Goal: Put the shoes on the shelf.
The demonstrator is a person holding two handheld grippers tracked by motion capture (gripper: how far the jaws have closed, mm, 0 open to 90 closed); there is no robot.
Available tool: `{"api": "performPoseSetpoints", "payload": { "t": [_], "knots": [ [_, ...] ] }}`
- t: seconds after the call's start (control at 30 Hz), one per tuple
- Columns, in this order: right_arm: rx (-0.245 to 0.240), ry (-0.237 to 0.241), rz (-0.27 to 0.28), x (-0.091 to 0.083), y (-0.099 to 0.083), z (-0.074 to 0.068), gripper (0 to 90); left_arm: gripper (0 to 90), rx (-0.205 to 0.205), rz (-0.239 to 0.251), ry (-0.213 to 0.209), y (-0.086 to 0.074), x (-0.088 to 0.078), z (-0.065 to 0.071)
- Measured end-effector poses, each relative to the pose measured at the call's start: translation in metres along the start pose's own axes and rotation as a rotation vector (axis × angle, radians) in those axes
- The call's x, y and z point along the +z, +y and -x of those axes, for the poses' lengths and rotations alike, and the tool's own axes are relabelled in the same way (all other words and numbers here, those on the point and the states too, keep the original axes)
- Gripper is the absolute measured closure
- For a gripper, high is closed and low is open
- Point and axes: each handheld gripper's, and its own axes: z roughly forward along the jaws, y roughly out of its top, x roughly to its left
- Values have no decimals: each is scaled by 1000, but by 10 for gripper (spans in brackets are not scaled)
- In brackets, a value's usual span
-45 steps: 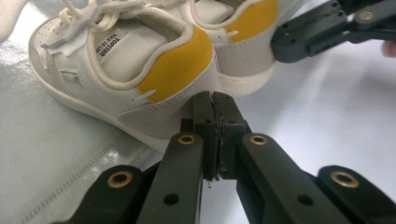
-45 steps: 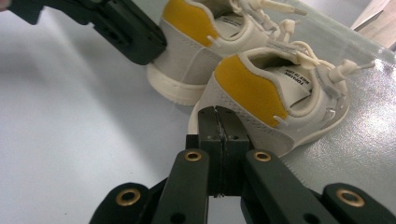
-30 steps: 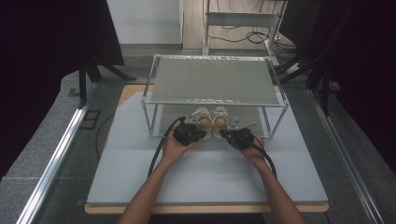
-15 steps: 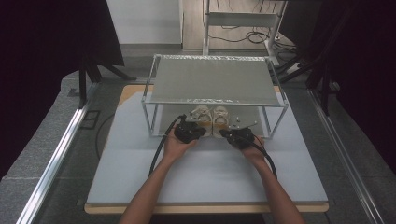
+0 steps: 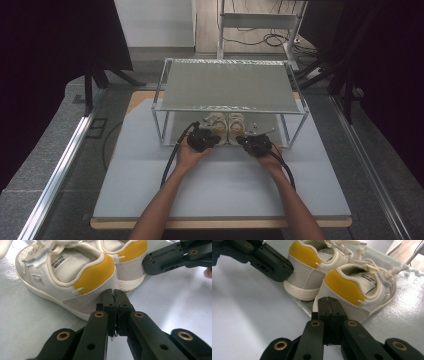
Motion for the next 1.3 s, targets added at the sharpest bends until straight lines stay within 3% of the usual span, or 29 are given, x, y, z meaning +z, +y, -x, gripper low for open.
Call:
{"api": "performPoseSetpoints", "payload": {
  "t": [0.13, 0.2, 0.23, 0.3, 0.93, 1.03, 1.07, 1.13, 1.17, 1.2, 1.3],
  "knots": [
    [16, 3, 11, 1, -1, 0, 895, 884, 0, -2, 16, 1, 0, 3],
    [18, 8, 10, 2, -3, 0, 895, 867, 15, -18, 58, 1, 3, 4],
    [18, 8, 10, 2, -3, 0, 895, 862, 15, -18, 58, 1, 3, 4],
    [15, 9, 1, 3, -4, -2, 895, 868, -25, 2, 31, -1, 4, 0],
    [29, 1, 19, 9, -5, -3, 894, 840, -42, 21, 18, -2, 7, -1],
    [30, -2, 22, 9, -6, -3, 886, 825, -104, 22, 10, -5, 7, 4],
    [26, -5, 23, 9, -6, -4, 875, 817, -40, 16, 9, -5, 7, 0],
    [12, -18, 25, 7, -7, -5, 869, 780, -34, 7, 9, -6, 6, 1],
    [14, -19, 28, 6, -7, -6, 869, 766, -52, 10, 6, -8, 5, 4],
    [18, -20, 34, 3, -8, -6, 869, 753, -41, 11, 10, -9, 4, 5],
    [13, -13, 35, -3, -9, -8, 838, 701, -93, 29, 14, -14, -3, 12]
  ]
}}
